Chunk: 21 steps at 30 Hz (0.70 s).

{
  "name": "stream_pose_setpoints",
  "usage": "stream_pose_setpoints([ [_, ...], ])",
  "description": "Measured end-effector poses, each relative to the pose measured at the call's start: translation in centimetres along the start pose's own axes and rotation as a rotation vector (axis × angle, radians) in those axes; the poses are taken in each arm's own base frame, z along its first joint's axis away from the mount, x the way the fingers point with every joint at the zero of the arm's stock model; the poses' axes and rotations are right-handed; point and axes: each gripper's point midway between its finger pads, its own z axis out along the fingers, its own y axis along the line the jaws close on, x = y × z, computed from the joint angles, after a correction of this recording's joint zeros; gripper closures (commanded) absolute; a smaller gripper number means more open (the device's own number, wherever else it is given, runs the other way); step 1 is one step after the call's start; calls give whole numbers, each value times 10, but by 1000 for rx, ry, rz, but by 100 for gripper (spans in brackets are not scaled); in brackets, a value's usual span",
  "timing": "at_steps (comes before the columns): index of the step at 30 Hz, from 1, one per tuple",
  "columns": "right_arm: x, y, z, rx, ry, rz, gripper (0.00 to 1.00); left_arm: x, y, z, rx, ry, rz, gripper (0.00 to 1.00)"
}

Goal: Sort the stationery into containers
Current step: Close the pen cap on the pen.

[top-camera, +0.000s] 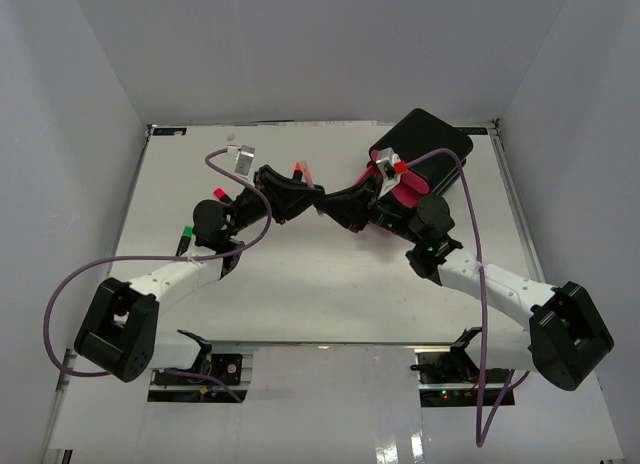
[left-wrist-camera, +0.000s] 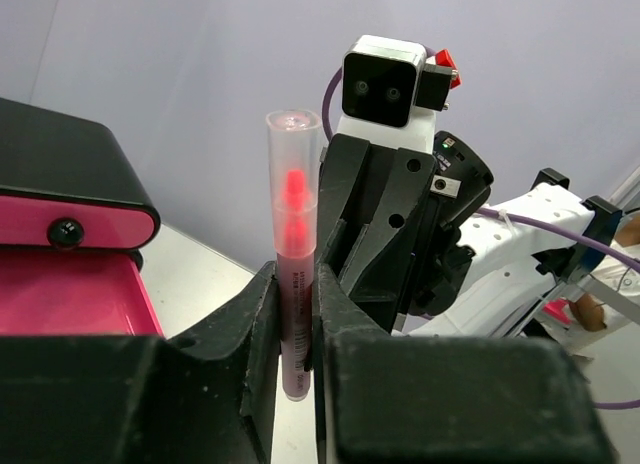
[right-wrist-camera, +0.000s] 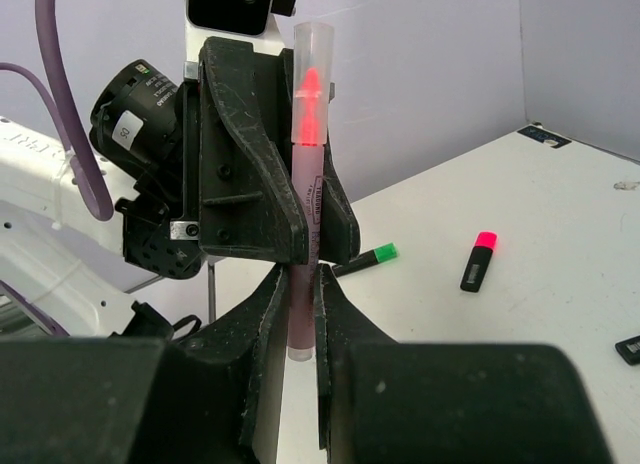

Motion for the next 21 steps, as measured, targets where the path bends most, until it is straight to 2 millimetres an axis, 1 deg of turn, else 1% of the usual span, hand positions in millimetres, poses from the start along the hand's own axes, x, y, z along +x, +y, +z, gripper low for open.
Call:
stream_pose_setpoints([
  [1, 0, 0, 0, -1, -2, 2, 92, 0, 0, 0, 2, 0, 3, 83],
  [2, -1, 1, 0, -2, -2, 3, 92, 0, 0, 0, 6, -1, 6, 92],
  [4, -1, 1, 0, -2, -5, 4, 92, 0, -1, 0, 12, 0, 10, 99],
  [7, -1, 0, -1, -3, -9, 2, 92, 1, -3, 0, 19, 4, 13, 100],
  [10, 1, 1, -3, -2, -9, 3, 82, 3, -3, -1, 24, 14, 12, 100],
  [11, 1, 1, -4, -2, -9, 2, 74, 3, -3, -1, 26, 18, 13, 100],
  [13, 3, 2, -6, -1, -4, -6, 65, 6, -4, -1, 33, 29, 11, 100],
  [14, 5, 1, -7, 5, 1, -11, 57, 8, -5, -1, 37, 39, 12, 100],
  [15, 7, -1, -10, 17, 6, -20, 53, 9, -6, -2, 41, 48, 14, 100],
  [16, 9, -2, -12, 22, 11, -22, 44, 12, -6, -2, 41, 60, 15, 100],
  [19, 21, -11, -28, 81, 48, -39, 34, 17, -5, -5, 27, 94, 25, 100],
  [20, 24, -14, -35, 106, 62, -44, 26, 19, -4, -6, 20, 106, 32, 100],
  [21, 27, -17, -40, 127, 75, -51, 22, 19, -5, -7, 15, 115, 41, 100],
])
